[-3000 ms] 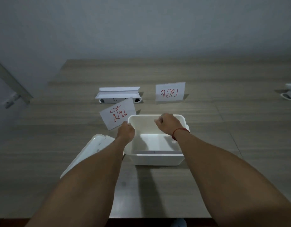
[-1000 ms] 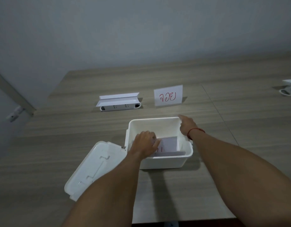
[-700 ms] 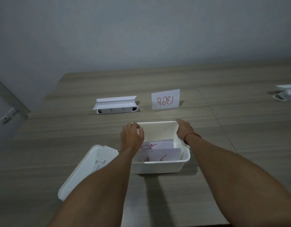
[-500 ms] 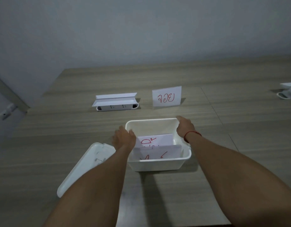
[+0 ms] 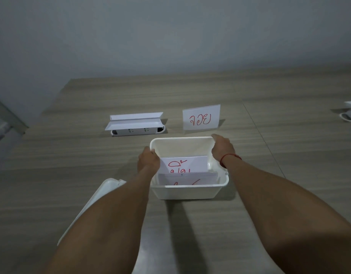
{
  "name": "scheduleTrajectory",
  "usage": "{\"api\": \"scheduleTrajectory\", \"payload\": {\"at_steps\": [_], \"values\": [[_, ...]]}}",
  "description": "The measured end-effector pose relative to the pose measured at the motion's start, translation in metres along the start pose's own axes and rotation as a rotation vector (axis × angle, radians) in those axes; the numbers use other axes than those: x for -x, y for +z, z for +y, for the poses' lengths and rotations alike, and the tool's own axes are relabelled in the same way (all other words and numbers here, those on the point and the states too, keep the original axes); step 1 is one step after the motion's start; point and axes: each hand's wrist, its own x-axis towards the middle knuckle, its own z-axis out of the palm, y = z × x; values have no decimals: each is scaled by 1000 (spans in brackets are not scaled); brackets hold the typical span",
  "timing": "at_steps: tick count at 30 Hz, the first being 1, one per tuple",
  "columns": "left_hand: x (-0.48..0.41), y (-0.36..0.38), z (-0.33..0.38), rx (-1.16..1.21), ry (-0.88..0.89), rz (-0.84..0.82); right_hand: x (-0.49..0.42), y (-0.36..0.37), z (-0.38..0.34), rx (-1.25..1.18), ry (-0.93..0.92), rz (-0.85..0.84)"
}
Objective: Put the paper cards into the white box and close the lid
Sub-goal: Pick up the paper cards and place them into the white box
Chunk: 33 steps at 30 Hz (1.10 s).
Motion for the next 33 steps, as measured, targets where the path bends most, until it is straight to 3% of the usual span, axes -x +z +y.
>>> {"api": "scheduleTrajectory", "payload": {"at_steps": [10,17,24,27,33], "values": [[-51,8,31,40,-8,7,-74,-14,-32,39,94,27],[-62,20,35,110,-52,50,-132,0,-49,208,-107,85],[-69,26,33,63,11,113,-180,19,-51,344,-190,-50],[-70,27,33,59,14,117,-185,23,-48,458,-238,51],[-71,29,33,18,37,124,-173,15,-52,412,-367,63]]}}
